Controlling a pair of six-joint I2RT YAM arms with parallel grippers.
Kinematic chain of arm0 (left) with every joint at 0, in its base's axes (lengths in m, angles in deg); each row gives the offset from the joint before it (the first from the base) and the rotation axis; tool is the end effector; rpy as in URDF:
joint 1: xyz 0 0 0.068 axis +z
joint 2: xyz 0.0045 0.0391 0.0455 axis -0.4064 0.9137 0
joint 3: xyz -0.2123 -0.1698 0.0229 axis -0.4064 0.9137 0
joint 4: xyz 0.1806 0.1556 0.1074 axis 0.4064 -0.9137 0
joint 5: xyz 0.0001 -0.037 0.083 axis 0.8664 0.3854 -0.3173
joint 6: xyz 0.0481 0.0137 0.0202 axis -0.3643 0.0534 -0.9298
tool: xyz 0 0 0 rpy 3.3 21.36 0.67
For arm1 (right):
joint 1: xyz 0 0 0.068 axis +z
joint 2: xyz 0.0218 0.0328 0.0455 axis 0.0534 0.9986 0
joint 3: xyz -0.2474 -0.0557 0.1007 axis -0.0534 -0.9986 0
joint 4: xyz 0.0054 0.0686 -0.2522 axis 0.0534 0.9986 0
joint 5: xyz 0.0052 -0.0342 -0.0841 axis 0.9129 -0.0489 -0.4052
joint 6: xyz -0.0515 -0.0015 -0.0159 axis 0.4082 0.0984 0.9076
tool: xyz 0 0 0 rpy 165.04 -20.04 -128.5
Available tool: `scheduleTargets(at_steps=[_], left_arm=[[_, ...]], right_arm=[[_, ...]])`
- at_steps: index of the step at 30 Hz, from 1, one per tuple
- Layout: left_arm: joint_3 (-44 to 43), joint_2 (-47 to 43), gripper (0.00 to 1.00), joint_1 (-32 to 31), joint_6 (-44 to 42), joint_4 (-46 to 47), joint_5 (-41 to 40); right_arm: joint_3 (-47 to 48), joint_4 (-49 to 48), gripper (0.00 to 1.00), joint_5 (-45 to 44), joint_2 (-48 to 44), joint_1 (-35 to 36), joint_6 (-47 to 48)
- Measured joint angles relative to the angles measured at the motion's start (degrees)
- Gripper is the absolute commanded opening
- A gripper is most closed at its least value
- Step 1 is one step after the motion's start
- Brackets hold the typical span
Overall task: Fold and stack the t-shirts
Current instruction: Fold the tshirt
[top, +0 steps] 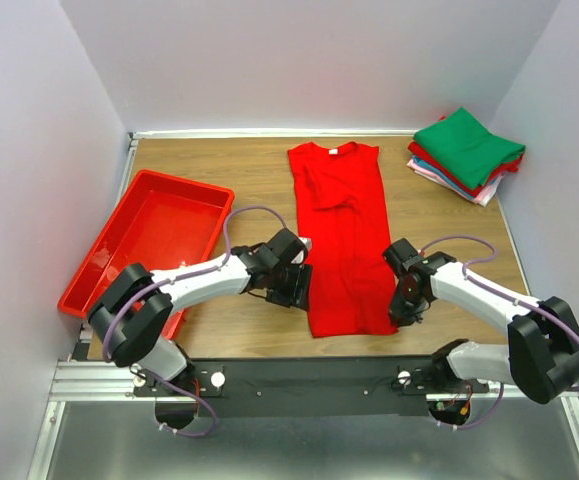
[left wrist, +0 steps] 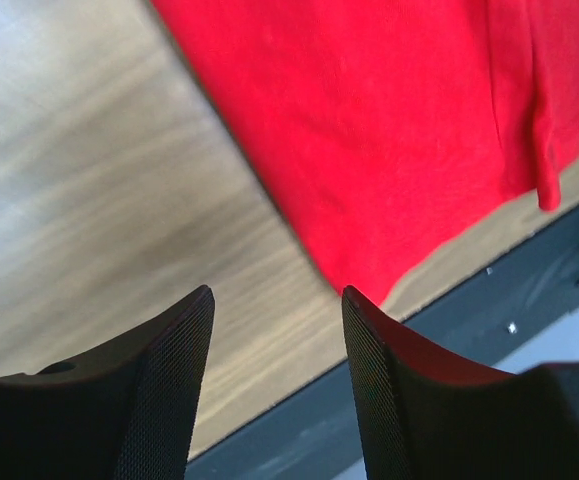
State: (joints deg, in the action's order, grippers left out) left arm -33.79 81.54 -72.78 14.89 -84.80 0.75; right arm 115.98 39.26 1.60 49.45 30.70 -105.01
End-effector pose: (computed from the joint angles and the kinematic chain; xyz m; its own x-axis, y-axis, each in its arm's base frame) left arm 0.1850 -0.2228 0.1851 -0.9431 0.1847 -0.2764 0.2946 0.8496 -0.4376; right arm 0.1577 0.0789 0.1563 -0.8852 0.4523 -0.1091 0.4556 0.8902 -0.0057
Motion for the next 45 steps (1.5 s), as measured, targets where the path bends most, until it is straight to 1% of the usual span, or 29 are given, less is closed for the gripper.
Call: scheduleTargets(at_steps=[4, 11, 21, 25, 27, 30, 31, 34, 35, 37, 39, 41, 45], left_arm=[[2.12, -0.04, 0.63, -1.18, 1.55, 1.95, 2.78], [3.28, 0.48, 0.63, -4.87, 3.63, 5.86, 6.14], [3.67, 4.37, 0.63, -7.23, 5.68, 8.22, 7.28], [3.72, 4.92, 0.58, -7.56, 6.38, 9.09, 7.3], [3.56, 5.29, 0.55, -7.61, 6.8, 9.31, 7.32], [2.62, 6.67, 0.44, -8.02, 7.17, 9.88, 7.23], [2.1, 7.63, 0.33, -8.37, 7.5, 10.19, 7.41], [0.92, 9.53, 0.19, -9.22, 7.48, 10.47, 7.23], [0.48, 10.03, 0.1, -9.42, 7.63, 10.23, 7.19], [-0.17, 10.56, 0.01, -9.6, 7.48, 9.64, 6.82], [-0.85, 10.86, 0.0, -9.73, 7.45, 8.72, 6.56], [-1.51, 11.08, 0.0, -9.86, 7.37, 7.82, 6.16], [-2.91, 11.19, 0.0, -9.97, 6.73, 4.87, 3.87]], right_arm=[[-0.02, -0.33, 0.15, 0.28, 0.0, 0.0, 0.02], [-0.02, -0.39, 0.13, 0.44, -0.02, 0.0, 0.11], [-0.81, -0.44, 0.12, 0.44, -1.55, 0.0, 0.11], [-1.09, -0.37, 0.12, 0.44, -2.54, 0.0, 0.11], [-1.11, -0.35, 0.12, 0.44, -2.82, 0.0, 0.11], [-1.16, -0.33, 0.11, 0.44, -2.93, 0.0, 0.13], [-1.16, -0.31, 0.11, 0.44, -2.93, 0.0, 0.11], [-1.16, -0.2, 0.11, 0.44, -3.19, 0.0, 0.11], [-1.14, -0.17, 0.11, 0.44, -3.32, 0.0, 0.11], [-1.16, -0.15, 0.11, 0.44, -3.5, 0.0, 0.11], [-1.16, -0.15, 0.1, 0.44, -3.63, 0.0, 0.11], [-1.14, -0.13, 0.03, 0.44, -3.74, 0.0, 0.11], [-0.94, 0.61, 0.02, 0.46, -4.09, 0.0, 0.09]])
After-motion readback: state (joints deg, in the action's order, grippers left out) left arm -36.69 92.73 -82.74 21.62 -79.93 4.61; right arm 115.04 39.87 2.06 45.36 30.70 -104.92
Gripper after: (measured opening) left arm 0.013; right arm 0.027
